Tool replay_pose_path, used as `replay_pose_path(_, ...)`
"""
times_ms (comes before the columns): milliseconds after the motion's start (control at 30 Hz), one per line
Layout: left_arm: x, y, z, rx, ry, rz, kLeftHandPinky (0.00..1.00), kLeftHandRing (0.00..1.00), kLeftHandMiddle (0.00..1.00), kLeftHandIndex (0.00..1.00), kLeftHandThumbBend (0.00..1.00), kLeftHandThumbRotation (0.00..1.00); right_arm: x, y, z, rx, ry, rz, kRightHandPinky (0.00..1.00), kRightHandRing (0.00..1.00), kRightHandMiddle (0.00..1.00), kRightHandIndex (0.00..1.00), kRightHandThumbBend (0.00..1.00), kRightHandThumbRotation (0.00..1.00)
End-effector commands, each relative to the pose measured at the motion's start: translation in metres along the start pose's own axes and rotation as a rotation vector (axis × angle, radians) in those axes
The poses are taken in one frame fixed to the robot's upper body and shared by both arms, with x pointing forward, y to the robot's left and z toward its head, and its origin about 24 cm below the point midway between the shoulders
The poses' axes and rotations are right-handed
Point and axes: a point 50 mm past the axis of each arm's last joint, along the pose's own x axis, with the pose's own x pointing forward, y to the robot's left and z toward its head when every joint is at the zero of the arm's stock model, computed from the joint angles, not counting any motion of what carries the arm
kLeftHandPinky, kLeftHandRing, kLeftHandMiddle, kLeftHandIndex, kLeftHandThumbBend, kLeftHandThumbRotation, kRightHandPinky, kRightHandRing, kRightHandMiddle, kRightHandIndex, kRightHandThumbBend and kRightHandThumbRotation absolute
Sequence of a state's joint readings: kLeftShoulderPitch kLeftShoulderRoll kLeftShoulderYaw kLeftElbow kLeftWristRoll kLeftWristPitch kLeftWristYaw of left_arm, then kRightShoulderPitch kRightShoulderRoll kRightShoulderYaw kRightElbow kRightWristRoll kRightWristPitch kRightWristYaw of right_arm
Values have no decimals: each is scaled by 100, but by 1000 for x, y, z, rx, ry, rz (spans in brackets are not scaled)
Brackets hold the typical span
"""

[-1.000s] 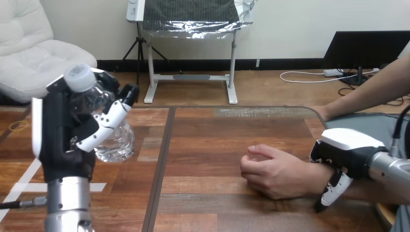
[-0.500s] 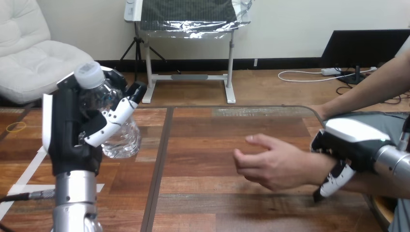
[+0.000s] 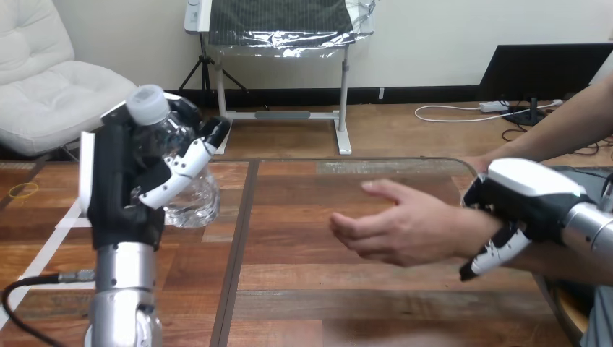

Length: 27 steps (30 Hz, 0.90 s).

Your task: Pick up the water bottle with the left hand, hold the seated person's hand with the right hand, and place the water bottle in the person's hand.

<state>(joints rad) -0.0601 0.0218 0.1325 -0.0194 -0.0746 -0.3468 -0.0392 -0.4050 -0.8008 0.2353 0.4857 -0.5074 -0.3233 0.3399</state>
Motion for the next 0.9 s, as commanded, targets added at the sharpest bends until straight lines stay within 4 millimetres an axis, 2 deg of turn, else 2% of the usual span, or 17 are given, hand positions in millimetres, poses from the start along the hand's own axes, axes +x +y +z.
replay_pose_path(0, 22, -11, 14, -34, -104, -41, 21, 27, 34, 37, 55, 0, -2, -23, 0, 19, 7, -90, 15, 19, 26, 28, 74, 17)
replay_pose_path(367, 30, -16, 9, -41, -89, -54, 21, 27, 34, 37, 56, 0, -2, -32, 3, 21, -10, -121, 14, 19, 25, 27, 74, 19)
replay_pose_path(867, 42, -28, -1, -84, -80, -79, 22, 27, 34, 37, 56, 0, 2, -33, 10, 26, -13, -121, 16, 20, 27, 28, 77, 19)
